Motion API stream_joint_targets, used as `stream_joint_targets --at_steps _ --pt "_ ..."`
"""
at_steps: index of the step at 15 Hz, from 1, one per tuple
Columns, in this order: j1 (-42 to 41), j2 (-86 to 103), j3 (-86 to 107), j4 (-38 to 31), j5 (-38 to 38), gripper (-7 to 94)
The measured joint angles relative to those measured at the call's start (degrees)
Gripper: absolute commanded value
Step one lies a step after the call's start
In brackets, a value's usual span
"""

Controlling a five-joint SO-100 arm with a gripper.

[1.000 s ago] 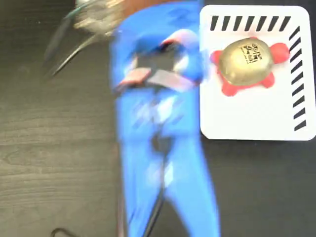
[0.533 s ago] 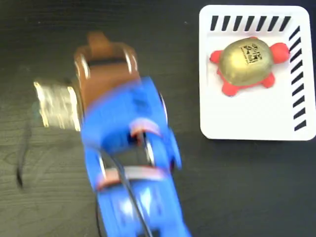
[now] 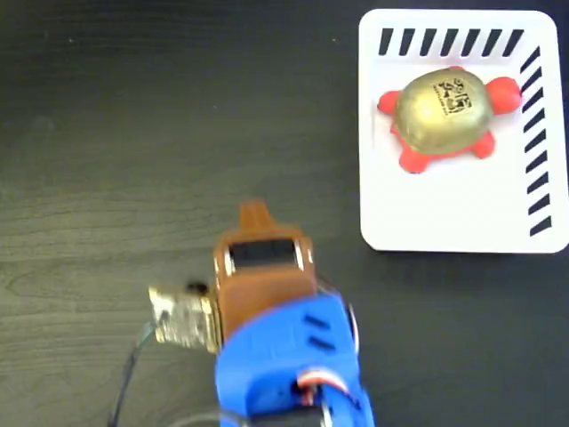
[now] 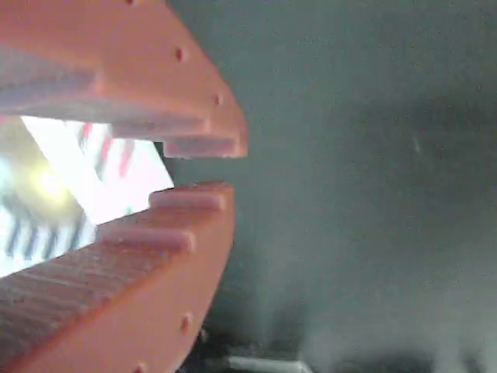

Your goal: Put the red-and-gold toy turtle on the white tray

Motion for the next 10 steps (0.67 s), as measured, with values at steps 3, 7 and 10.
stream_joint_targets --at_steps 3,7,10 --pt "0.00 7.21 3.25 6.33 0.00 0" --pt "0.00 16.35 6.86 14.59 -0.35 0" --pt "-0.62 17.23 6.86 19.16 -0.26 0"
